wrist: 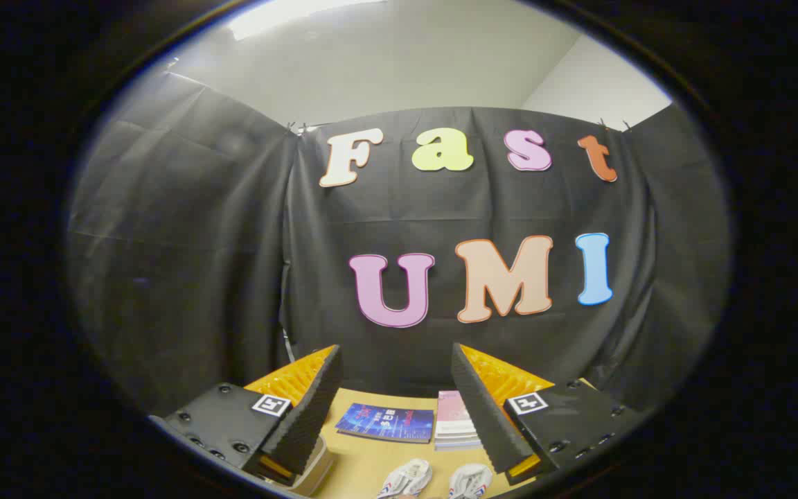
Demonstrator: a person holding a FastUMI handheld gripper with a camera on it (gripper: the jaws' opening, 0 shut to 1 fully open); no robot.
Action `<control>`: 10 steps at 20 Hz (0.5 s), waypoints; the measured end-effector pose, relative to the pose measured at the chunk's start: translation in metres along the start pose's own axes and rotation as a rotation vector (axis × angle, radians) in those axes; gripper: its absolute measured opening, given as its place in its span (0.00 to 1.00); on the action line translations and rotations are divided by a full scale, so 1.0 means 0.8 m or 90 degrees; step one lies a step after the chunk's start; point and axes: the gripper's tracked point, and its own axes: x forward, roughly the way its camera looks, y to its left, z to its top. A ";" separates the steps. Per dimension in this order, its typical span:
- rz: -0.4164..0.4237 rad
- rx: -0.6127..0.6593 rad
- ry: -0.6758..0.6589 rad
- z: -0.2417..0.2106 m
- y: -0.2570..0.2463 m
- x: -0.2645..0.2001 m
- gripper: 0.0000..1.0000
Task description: Open the storage box then place both shoes into the box .Put the left shoe in first, then the right shoe, with the right side of both shoes facing outward in a uniform manner.
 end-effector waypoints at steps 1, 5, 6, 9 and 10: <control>0.006 -0.001 -0.004 0.001 -0.001 0.007 0.98; 0.007 -0.010 -0.002 -0.013 -0.007 0.028 0.98; 0.009 -0.016 0.004 -0.021 -0.006 0.031 0.98; 0.020 -0.047 0.008 -0.030 -0.004 0.040 0.98; 0.028 -0.055 0.007 -0.030 -0.001 0.043 0.98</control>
